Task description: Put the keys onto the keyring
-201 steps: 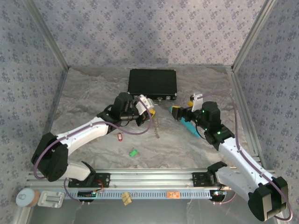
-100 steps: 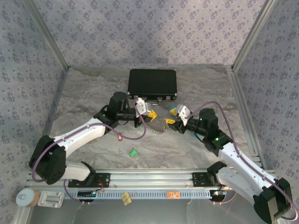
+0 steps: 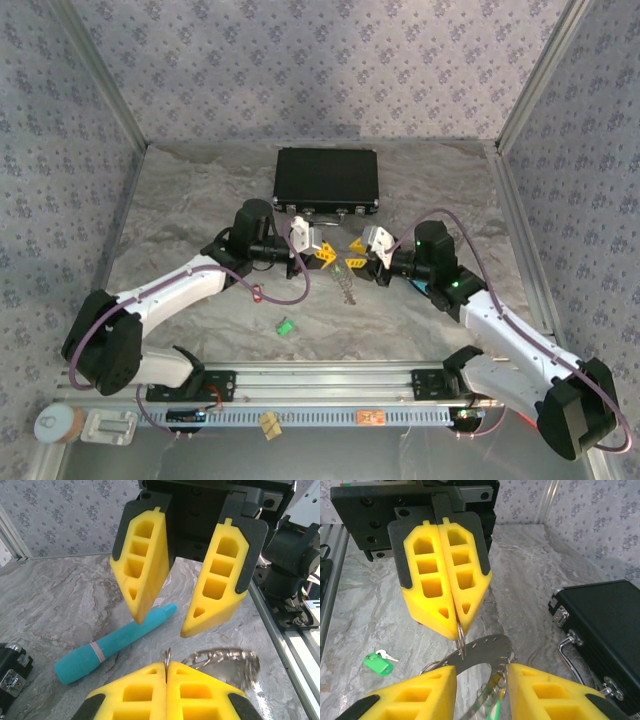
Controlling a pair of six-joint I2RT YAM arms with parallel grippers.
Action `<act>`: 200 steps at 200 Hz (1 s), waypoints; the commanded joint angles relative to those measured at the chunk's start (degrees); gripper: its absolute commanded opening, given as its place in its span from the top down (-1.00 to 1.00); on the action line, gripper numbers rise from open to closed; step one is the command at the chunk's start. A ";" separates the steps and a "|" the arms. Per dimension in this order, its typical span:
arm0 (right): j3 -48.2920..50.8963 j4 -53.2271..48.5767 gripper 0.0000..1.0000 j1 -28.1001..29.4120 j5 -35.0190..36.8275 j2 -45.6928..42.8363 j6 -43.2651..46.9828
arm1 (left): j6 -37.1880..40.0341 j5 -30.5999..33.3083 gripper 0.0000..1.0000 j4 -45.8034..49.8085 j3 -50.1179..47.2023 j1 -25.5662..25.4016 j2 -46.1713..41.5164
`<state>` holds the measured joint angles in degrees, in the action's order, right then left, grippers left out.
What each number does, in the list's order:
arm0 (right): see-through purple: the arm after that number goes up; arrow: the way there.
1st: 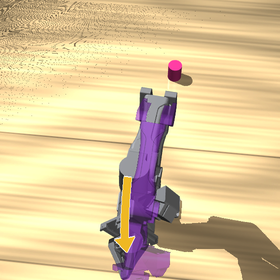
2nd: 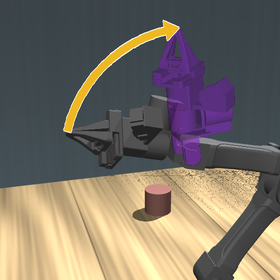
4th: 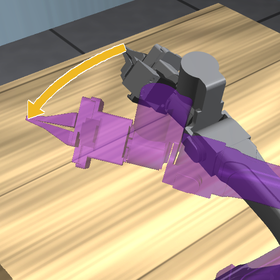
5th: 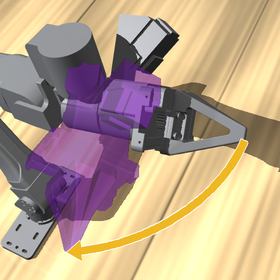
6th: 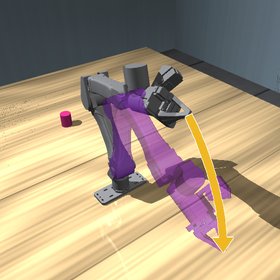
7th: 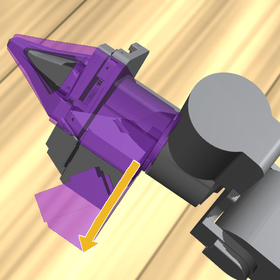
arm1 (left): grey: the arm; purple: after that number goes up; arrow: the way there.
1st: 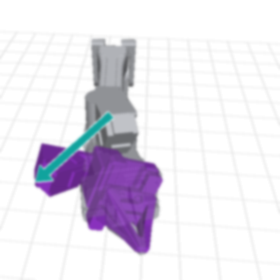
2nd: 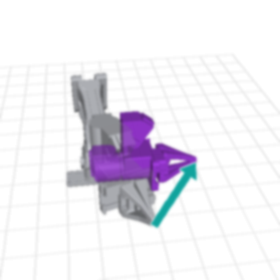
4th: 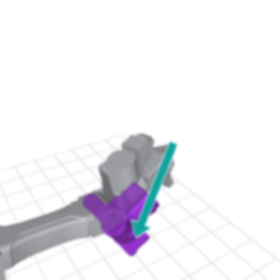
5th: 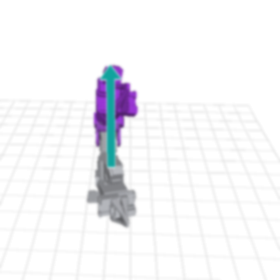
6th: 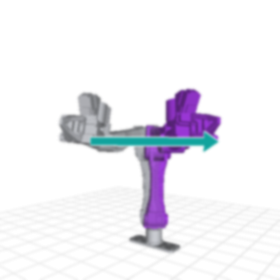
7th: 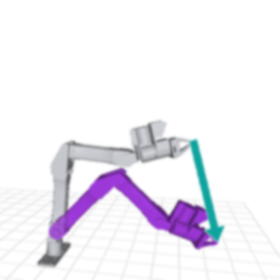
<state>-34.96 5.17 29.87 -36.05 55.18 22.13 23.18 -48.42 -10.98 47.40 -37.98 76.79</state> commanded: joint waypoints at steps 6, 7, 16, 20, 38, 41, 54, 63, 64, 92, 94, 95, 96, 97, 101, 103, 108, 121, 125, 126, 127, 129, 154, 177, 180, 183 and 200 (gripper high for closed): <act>-2.37 -1.04 0.34 0.78 -3.00 0.63 0.93 | 1.56 -3.56 1.00 -3.65 0.02 0.27 -1.51; -2.38 -1.08 0.34 0.84 -3.03 0.72 0.91 | 1.54 -3.58 1.00 -3.67 0.00 0.27 -1.54; -2.49 -1.12 0.35 1.10 -3.18 1.10 0.90 | 1.37 -3.57 1.00 -3.84 0.15 0.27 -1.47; -2.54 -1.12 0.35 1.19 -3.31 1.22 0.90 | 1.34 -3.67 1.00 -3.87 0.15 0.26 -1.48; -2.82 -0.94 0.35 1.68 -3.17 2.08 1.00 | 1.17 -3.70 1.00 -4.10 0.11 0.22 -1.47; -2.80 -0.86 0.35 1.81 -3.04 2.13 1.00 | 1.17 -3.78 1.00 -4.13 0.21 0.13 -1.47; -2.83 -0.43 0.37 2.11 -2.39 2.43 0.94 | 1.17 -4.05 1.00 -4.13 0.24 0.11 -1.48; -2.83 -0.04 0.40 2.27 -2.05 2.65 0.82 | 1.08 -4.32 1.00 -4.24 0.24 0.17 -1.46; -2.83 0.03 0.40 2.29 -2.03 2.70 0.82 | 1.08 -4.36 1.00 -4.23 0.24 0.18 -1.51; -2.92 0.94 0.42 2.56 -1.44 3.35 0.51 | 0.99 -5.20 1.00 -4.20 0.28 0.05 -1.30; -2.92 0.97 0.42 2.61 -1.51 3.44 0.47 | 0.99 -5.28 1.00 -4.24 0.32 0.04 -1.30; -2.92 0.98 0.42 2.59 -1.49 3.49 0.51 | 0.99 -5.28 1.00 -4.23 0.28 0.02 -1.30; -2.92 1.07 0.43 2.58 -1.49 3.47 0.53 | 0.99 -5.32 1.00 -4.23 0.30 0.02 -1.30; -2.92 1.07 0.43 2.57 -1.52 3.50 0.49 | 0.99 -5.39 1.00 -4.27 0.32 0.10 -1.30; -2.92 1.07 0.43 2.58 -1.55 3.59 0.48 | 1.07 -5.41 1.00 -4.25 0.34 0.04 -1.30; -2.94 1.07 0.43 2.57 -1.60 3.59 0.46 | 1.08 -5.44 1.00 -4.23 0.40 0.06 -1.30; -3.03 1.16 0.44 2.69 -1.69 3.62 0.47 | 0.99 -5.58 1.00 -4.29 0.41 0.05 -1.21; -3.18 1.29 0.46 2.80 -1.87 3.82 0.38 | 0.99 -5.78 1.00 -4.32 0.38 0.02 -1.21; -3.18 1.38 0.47 2.85 -1.99 3.91 0.38 | 0.99 -5.92 1.00 -4.38 0.40 0.06 -1.18; -3.18 1.40 0.47 2.84 -2.00 3.94 0.33 | 0.99 -5.91 1.00 -4.39 0.37 0.04 -1.15; -3.18 1.45 0.47 2.88 -2.00 3.91 0.31 | 0.99 -5.94 1.00 -4.35 0.35 0.07 -1.14; -3.14 1.50 0.47 2.91 -2.00 3.89 0.29 | 0.99 -5.95 1.00 -4.36 0.35 0.02 -1.12; -3.18 2.18 0.52 2.95 -2.24 4.14 -0.06 | 0.99 -6.17 1.00 -4.40 0.47 -0.02 -0.99; -3.14 2.74 0.53 3.03 -2.22 4.24 -0.29 | 0.95 -6.42 1.00 -4.31 0.45 -0.02 -0.95; -3.18 2.86 0.53 3.05 -2.22 4.24 -0.41 | 1.03 -6.45 1.00 -4.29 0.44 -0.04 -1.02; -3.18 2.93 0.53 3.05 -2.25 4.25 -0.42 | 1.07 -6.50 1.00 -4.18 0.50 0.00 -1.05; -3.17 3.14 0.54 3.09 -2.20 4.24 -0.45 | 1.18 -6.66 1.00 -4.13 0.50 -0.04 -1.03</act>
<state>-36.27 6.70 32.47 -37.74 59.31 22.31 23.16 -51.72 -12.27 47.40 -37.98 76.79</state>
